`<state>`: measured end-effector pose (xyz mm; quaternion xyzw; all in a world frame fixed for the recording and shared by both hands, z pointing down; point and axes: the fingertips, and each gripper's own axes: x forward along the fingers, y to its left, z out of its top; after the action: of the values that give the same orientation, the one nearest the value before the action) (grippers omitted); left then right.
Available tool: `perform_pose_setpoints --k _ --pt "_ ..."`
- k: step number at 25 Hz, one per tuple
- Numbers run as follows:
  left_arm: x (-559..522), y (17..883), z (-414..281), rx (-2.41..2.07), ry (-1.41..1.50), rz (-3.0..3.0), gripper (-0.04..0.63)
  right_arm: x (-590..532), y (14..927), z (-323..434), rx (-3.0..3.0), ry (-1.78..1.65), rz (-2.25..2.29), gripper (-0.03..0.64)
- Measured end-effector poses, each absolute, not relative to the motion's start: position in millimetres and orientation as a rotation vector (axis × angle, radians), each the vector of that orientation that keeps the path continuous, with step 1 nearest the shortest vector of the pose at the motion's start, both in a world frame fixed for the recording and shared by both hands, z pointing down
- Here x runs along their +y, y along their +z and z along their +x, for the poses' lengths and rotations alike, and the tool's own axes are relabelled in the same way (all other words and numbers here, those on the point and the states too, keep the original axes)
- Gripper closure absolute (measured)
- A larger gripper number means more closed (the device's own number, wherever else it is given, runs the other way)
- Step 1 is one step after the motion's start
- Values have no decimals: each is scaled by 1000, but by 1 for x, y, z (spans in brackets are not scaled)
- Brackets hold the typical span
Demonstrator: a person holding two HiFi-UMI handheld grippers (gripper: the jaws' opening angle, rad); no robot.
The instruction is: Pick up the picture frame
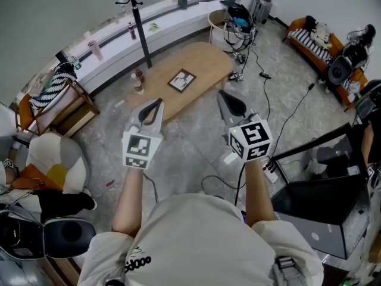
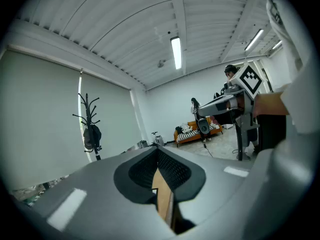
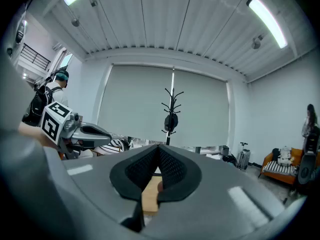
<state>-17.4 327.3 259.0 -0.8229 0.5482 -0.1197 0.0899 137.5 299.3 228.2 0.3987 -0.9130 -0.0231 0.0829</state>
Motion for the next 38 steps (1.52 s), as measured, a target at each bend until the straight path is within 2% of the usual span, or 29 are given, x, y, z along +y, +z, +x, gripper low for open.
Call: perform_pose_setpoints --k 26,38 --pt "313 283 37 1742 -395 -2437 584 284 252 180 -2791 -72 948 614" --pt "234 307 22 1755 -384 -2484 584 202 270 174 -2781 10 1043 614"
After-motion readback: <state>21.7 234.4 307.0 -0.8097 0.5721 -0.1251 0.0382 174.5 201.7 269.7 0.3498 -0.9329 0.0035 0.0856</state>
